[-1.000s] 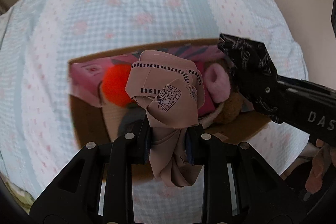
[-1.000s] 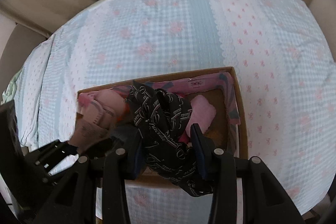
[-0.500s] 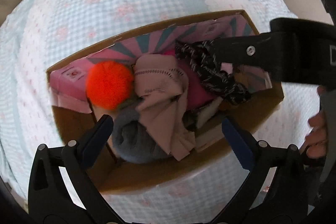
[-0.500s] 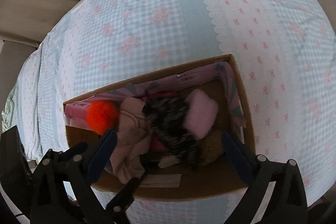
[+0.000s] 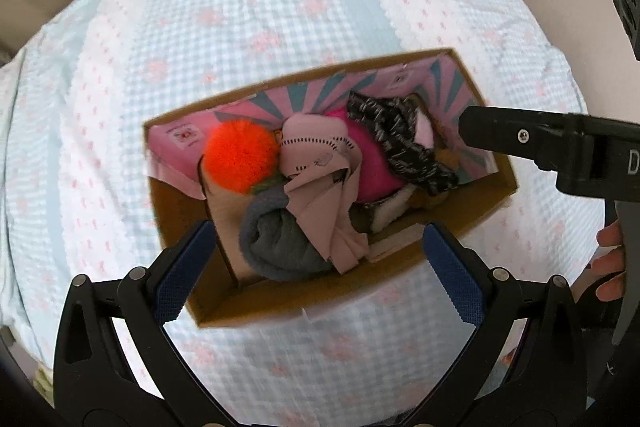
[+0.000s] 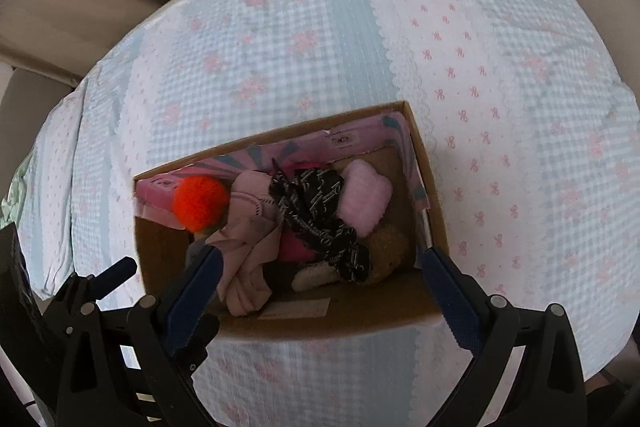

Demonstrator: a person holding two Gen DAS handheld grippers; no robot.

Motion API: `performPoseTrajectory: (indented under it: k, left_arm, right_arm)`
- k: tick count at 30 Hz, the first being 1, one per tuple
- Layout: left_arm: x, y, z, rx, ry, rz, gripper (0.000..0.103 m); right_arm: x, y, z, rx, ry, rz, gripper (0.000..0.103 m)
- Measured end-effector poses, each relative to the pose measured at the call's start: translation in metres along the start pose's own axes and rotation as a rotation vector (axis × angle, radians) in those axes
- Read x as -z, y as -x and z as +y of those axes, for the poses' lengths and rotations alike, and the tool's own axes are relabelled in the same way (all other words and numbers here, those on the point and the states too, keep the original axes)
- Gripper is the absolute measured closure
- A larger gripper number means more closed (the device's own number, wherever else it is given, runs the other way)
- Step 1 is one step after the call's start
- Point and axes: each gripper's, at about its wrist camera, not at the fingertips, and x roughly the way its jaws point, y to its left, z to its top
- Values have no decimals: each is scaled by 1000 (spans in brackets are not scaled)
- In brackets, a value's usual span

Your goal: Organize soft objects

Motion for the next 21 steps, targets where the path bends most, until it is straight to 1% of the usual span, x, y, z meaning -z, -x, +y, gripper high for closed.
performPoseTrajectory:
  k: [4, 7, 8, 11, 12, 14, 18, 21]
  left_arm:
    - [2, 33, -9, -26, 9, -48, 0]
    - [2, 71, -20, -48, 37, -104, 0]
    - [0, 81, -22, -53, 46, -120, 0]
    - [2, 128, -31, -68, 81, -204, 0]
    - [2, 150, -35, -75, 94, -250, 0]
    - [1, 178, -40, -83, 108, -307, 0]
    - [4, 248, -60, -103, 146, -465, 0]
    - [10, 292, -74, -122, 166, -575, 0]
  right_arm:
    - [4, 36, 2, -11, 43, -54, 4]
    - [8, 72, 2, -7, 85, -109, 4]
    - [10, 91, 1, 0, 105, -139, 4]
    - [15, 139, -3, 14, 147, -219, 4]
    - [17, 158, -5, 22, 159, -251, 4]
    - [21, 194, -8, 35, 179, -318, 4]
    - [34, 262, -15, 77, 224, -463, 4]
    - [47, 300, -20, 98, 251, -554, 4]
